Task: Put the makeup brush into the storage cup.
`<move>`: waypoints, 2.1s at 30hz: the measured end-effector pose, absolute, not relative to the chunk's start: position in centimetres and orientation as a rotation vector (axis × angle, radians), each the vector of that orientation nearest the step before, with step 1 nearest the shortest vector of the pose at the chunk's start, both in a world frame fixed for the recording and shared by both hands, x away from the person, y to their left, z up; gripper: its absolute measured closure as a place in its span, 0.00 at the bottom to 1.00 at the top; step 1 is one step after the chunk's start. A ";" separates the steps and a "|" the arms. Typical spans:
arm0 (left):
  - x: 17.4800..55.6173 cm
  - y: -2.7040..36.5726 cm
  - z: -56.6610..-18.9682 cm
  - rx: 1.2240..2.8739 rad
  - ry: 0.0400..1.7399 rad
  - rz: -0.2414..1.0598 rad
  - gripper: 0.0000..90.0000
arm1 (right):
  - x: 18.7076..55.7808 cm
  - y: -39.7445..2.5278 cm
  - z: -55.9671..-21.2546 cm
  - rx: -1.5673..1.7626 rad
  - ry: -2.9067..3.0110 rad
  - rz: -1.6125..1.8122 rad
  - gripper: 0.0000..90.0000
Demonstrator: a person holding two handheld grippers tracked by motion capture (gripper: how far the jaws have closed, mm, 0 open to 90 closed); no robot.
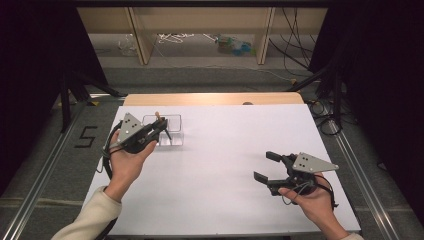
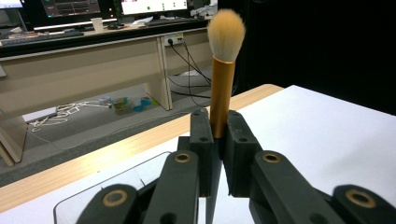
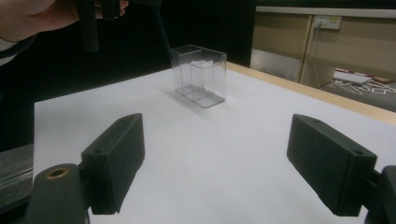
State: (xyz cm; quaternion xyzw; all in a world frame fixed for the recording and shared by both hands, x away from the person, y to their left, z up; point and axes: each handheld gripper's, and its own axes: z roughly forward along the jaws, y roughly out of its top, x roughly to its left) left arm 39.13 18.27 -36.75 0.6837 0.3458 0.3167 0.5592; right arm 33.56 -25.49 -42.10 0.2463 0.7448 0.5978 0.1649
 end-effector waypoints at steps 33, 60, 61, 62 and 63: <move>41.0 18.2 -36.5 1.615 0.862 0.779 0.92 | 33.6 -25.4 -42.2 0.713 2.113 1.698 0.22; 41.7 18.6 -36.6 1.617 0.882 0.791 0.92 | 33.4 -25.4 -42.2 0.739 2.135 1.698 0.22; 41.7 18.6 -36.6 1.615 0.884 0.791 0.92 | 33.5 -25.4 -42.2 0.714 2.115 1.696 0.22; 41.7 18.6 -36.6 1.616 0.884 0.792 0.92 | 33.5 -25.4 -42.2 0.715 2.114 1.695 0.22; 41.8 18.6 -36.6 1.615 0.884 0.792 0.92 | 33.4 -25.4 -42.2 0.731 2.128 1.696 0.22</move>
